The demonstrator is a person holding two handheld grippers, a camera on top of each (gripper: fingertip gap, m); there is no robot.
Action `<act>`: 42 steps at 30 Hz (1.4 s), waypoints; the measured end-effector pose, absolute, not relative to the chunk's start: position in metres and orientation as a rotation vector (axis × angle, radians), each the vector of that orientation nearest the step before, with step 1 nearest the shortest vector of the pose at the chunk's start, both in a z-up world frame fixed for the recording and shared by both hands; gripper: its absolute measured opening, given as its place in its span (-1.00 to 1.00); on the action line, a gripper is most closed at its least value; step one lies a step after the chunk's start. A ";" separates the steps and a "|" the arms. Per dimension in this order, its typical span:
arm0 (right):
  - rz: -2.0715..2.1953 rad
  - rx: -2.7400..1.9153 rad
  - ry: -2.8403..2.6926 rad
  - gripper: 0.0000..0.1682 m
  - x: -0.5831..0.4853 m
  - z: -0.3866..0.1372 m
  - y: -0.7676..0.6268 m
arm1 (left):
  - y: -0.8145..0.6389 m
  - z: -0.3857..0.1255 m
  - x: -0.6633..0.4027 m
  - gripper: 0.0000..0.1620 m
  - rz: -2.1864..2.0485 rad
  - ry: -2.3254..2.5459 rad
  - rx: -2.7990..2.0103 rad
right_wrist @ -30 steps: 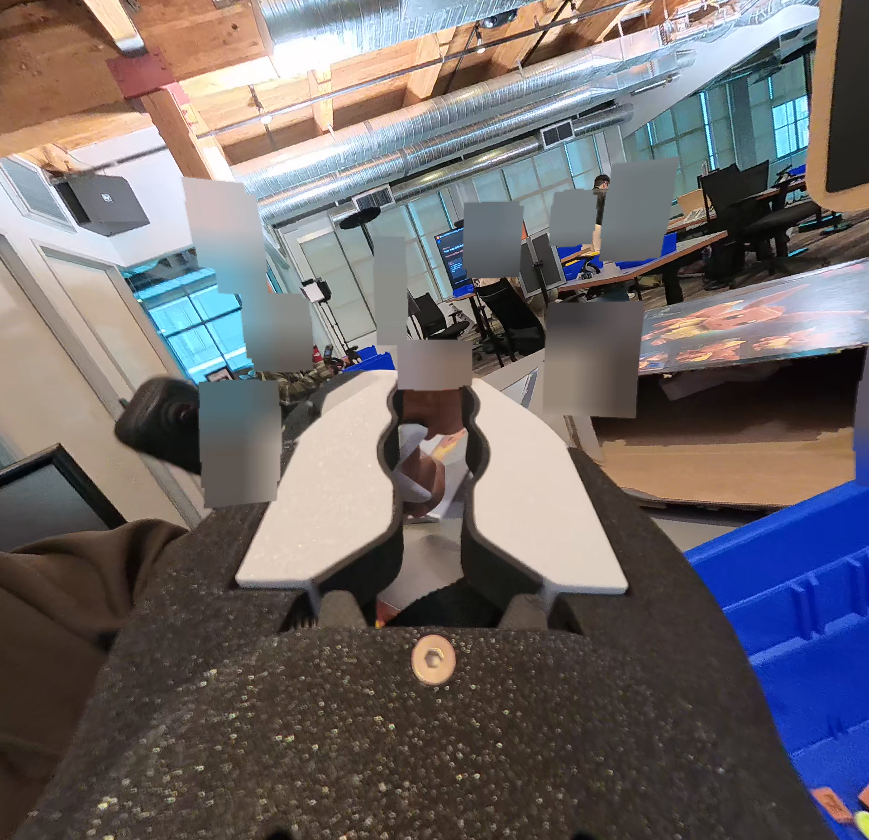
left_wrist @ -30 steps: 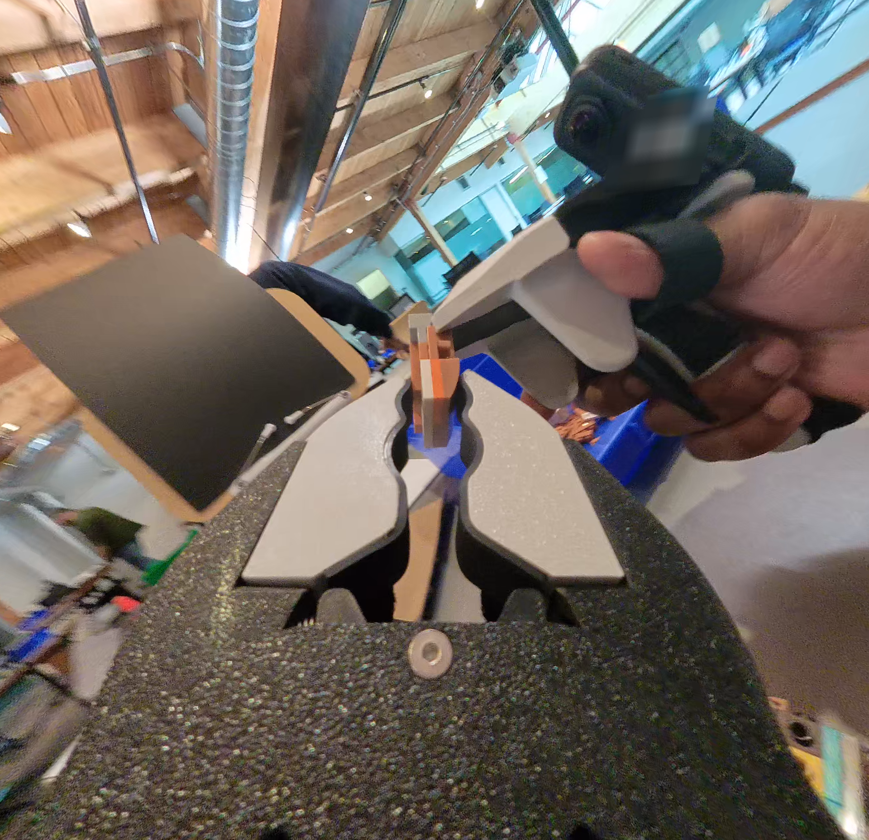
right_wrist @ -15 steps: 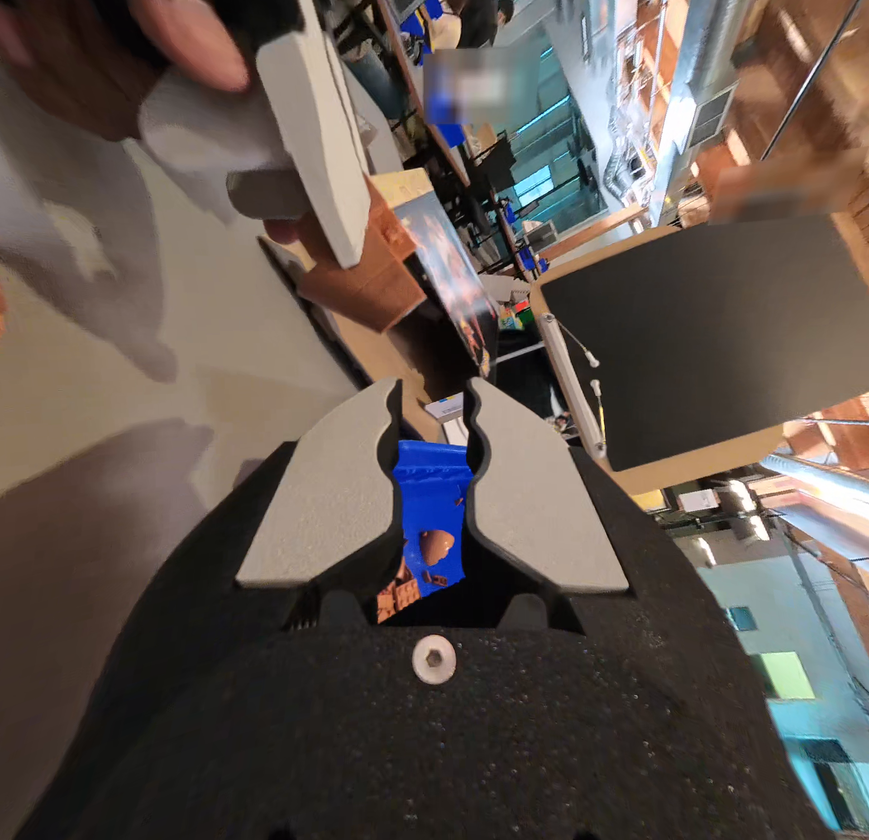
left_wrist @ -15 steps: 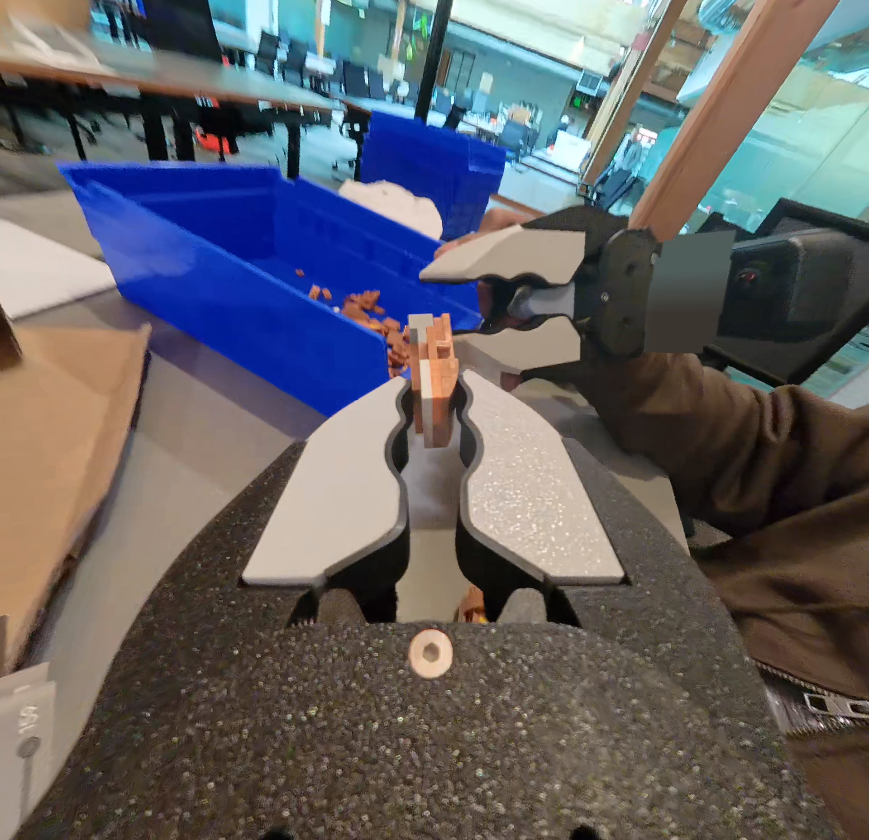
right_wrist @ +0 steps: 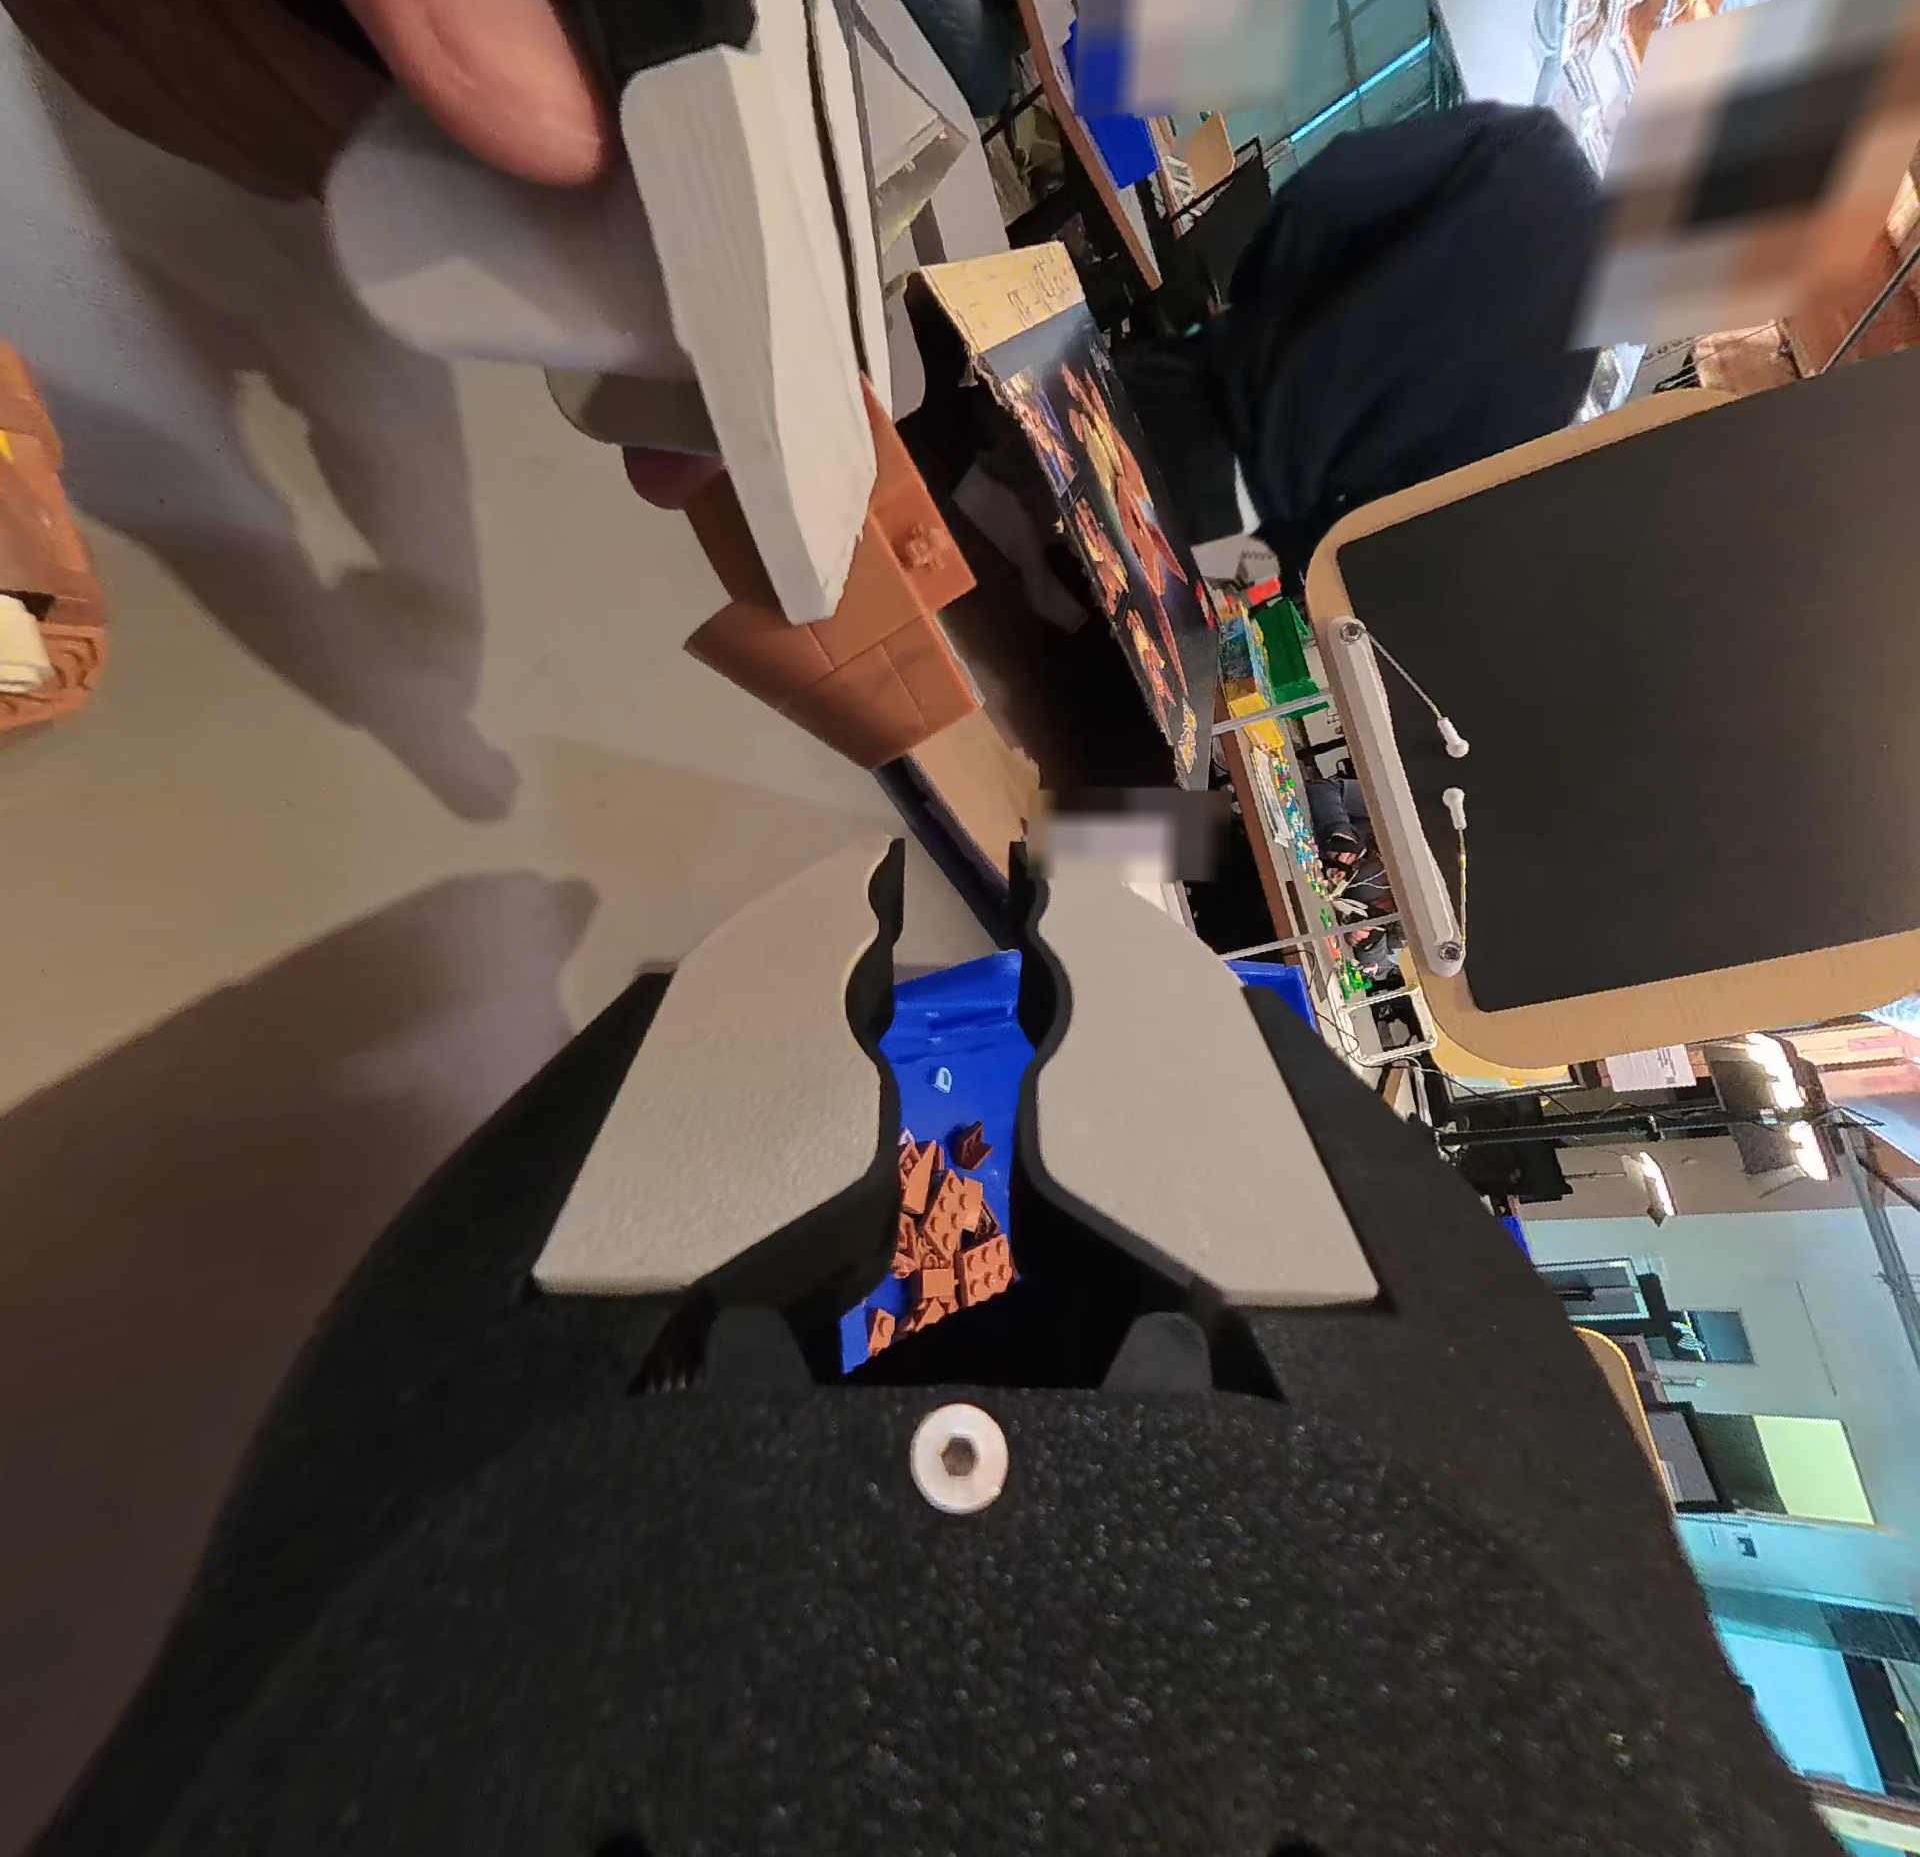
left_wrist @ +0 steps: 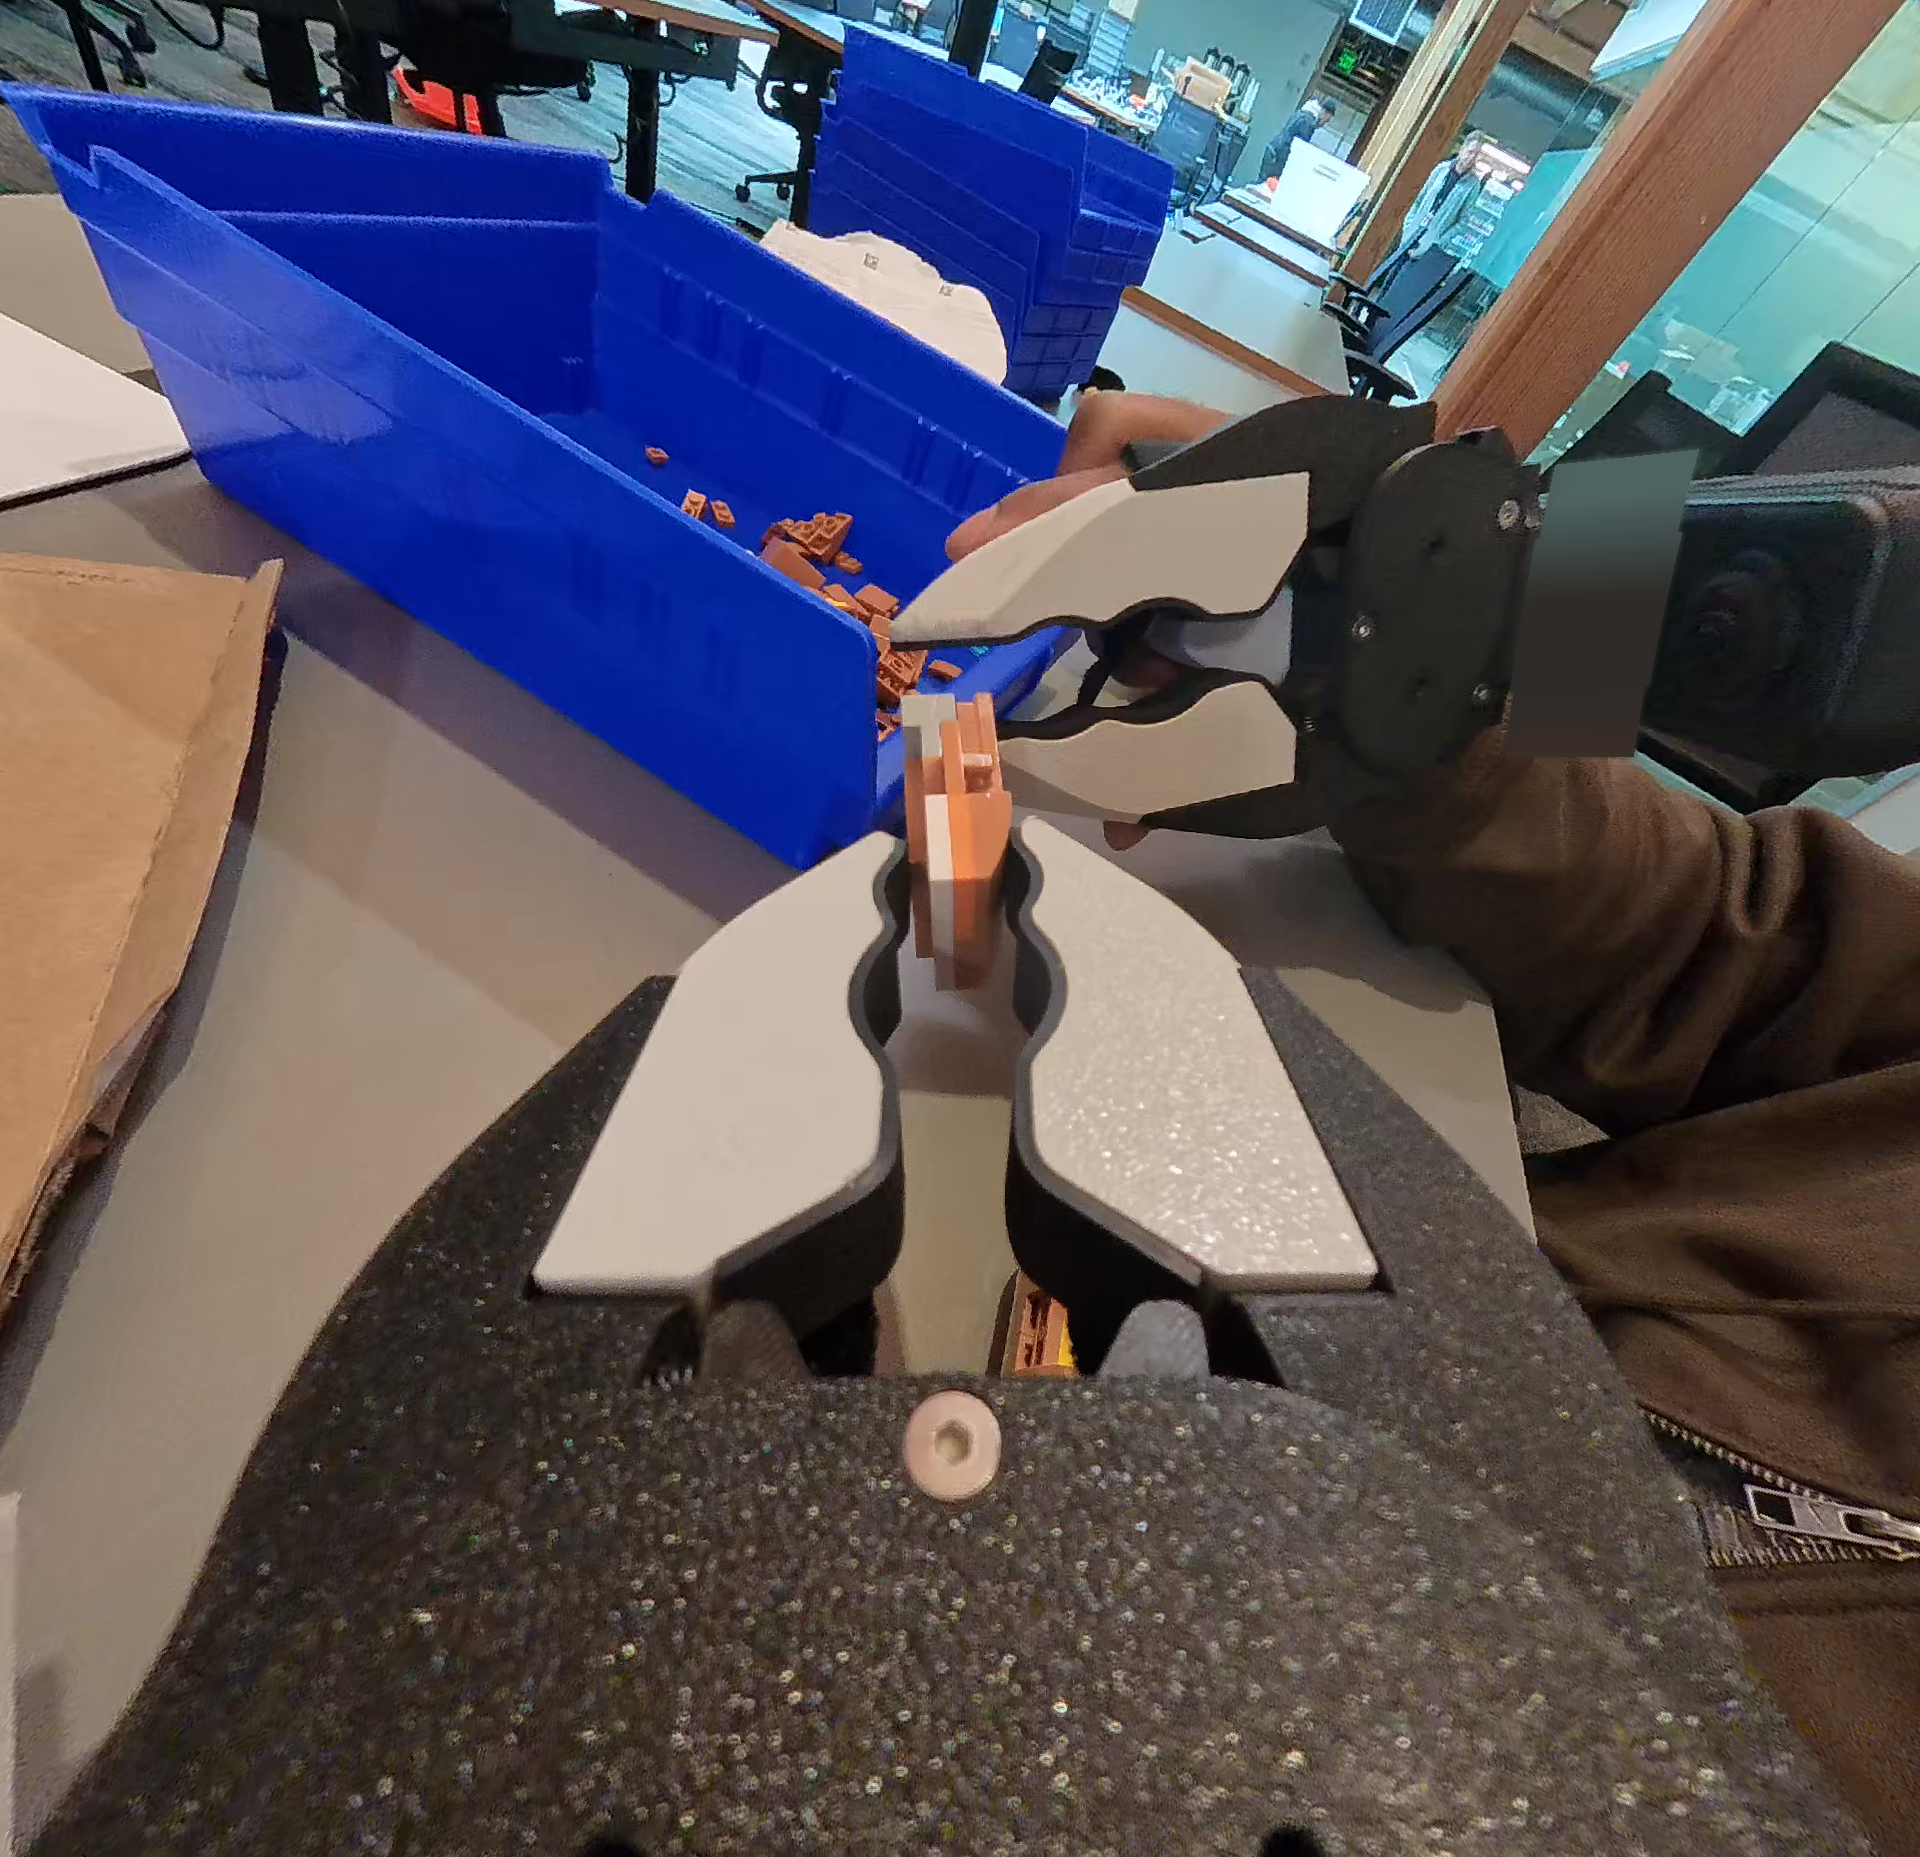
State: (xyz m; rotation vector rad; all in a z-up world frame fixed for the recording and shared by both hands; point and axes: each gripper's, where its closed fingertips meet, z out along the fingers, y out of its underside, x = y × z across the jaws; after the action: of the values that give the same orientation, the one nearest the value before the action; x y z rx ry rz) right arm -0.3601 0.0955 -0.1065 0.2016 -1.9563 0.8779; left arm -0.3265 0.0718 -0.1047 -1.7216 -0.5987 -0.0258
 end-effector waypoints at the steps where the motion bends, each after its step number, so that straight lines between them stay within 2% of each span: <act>1: 0.879 0.202 -1.958 -0.79 -0.360 -0.107 0.095 | 0.072 -0.105 -0.326 -0.79 -0.028 -0.600 -1.724; 12: 1.030 0.515 -1.869 -0.78 -0.313 -0.100 0.077 | 0.068 -0.103 -0.320 -0.79 0.011 -0.540 -1.789; 32: 0.752 0.555 -1.717 -0.70 -0.328 -0.107 0.072 | 0.071 -0.114 -0.318 -0.79 0.107 -0.497 -1.900; 36: 1.014 0.414 -1.803 -0.65 -0.324 -0.093 0.072 | 0.074 -0.101 -0.317 -0.79 0.191 -0.420 -1.855; 42: 1.561 0.146 -1.890 -0.63 -0.316 -0.057 0.080 | 0.068 -0.064 -0.319 -0.79 0.542 -0.216 -1.717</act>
State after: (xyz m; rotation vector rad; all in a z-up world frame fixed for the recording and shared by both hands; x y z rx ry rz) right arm -0.3161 0.0804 -0.0571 0.1464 -1.8903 1.5610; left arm -0.3190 0.0677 -0.0635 -1.7171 -0.2160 0.5425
